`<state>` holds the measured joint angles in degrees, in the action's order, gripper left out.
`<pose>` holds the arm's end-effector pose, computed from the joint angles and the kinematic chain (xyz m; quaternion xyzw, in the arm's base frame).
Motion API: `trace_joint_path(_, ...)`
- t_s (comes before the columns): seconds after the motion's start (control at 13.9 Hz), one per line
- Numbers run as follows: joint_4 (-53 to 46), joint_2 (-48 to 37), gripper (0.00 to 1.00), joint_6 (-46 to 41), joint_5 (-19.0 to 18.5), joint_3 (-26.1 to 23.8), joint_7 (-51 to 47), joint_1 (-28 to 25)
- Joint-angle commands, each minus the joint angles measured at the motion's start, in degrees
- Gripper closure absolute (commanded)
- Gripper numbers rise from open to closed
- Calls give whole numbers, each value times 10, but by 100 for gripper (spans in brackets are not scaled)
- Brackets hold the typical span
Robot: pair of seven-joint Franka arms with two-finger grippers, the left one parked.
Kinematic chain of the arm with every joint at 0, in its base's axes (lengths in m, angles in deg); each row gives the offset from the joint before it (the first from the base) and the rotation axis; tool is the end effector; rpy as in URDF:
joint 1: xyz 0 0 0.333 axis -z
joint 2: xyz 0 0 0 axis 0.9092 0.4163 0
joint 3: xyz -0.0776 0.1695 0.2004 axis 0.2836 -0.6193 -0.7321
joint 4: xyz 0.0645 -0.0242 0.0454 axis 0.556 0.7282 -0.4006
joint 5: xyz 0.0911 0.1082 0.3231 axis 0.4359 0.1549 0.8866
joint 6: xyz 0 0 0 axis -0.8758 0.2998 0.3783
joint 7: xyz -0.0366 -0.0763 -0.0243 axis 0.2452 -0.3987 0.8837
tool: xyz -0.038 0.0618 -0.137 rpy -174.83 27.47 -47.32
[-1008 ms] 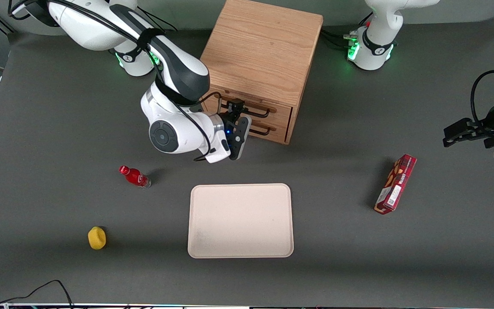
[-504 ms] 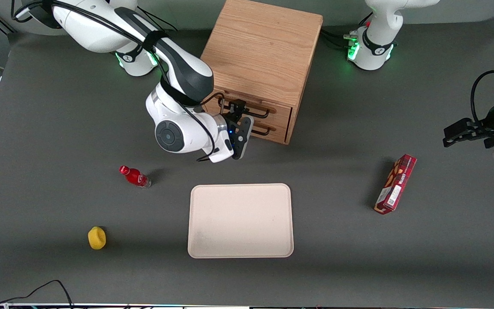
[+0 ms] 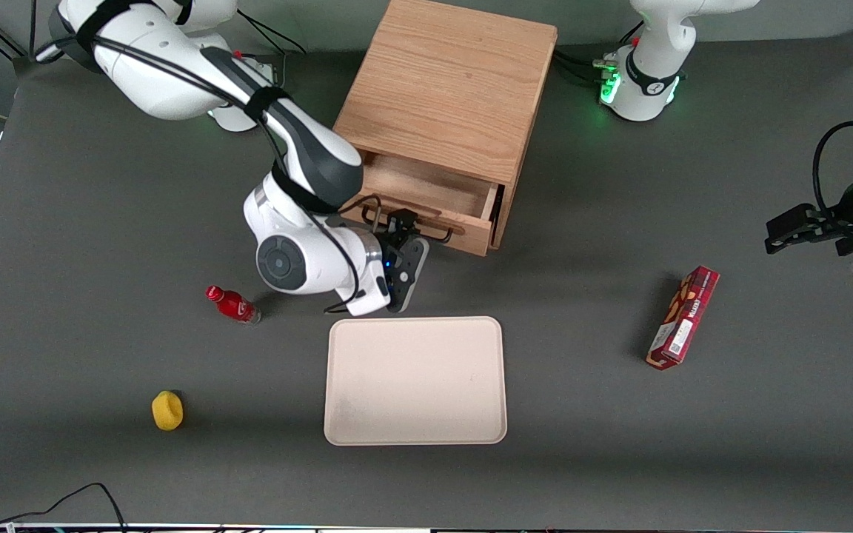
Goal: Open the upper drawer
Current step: 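Pull the handle outward from the cabinet with the right gripper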
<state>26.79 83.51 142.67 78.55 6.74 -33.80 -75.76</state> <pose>0.5143 0.3947 0.2829 -0.8356 -0.4762 0.0708 0.2647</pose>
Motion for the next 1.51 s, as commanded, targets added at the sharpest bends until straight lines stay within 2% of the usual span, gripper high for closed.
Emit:
trace_joint_path(0.0, -61, 34, 0, -35, -21, 1, -14, -7)
trace_joint_path(0.22, -104, 50, 0, -73, -22, 8, -13, -7)
trace_joint_path(0.65, -164, 75, 0, -97, -22, 27, -12, -7)
trace_joint_path(1.22, -214, 95, 0, -99, -33, 52, -3, -7)
trace_joint_path(1.44, -228, 100, 0, -92, -39, 70, 48, -8)
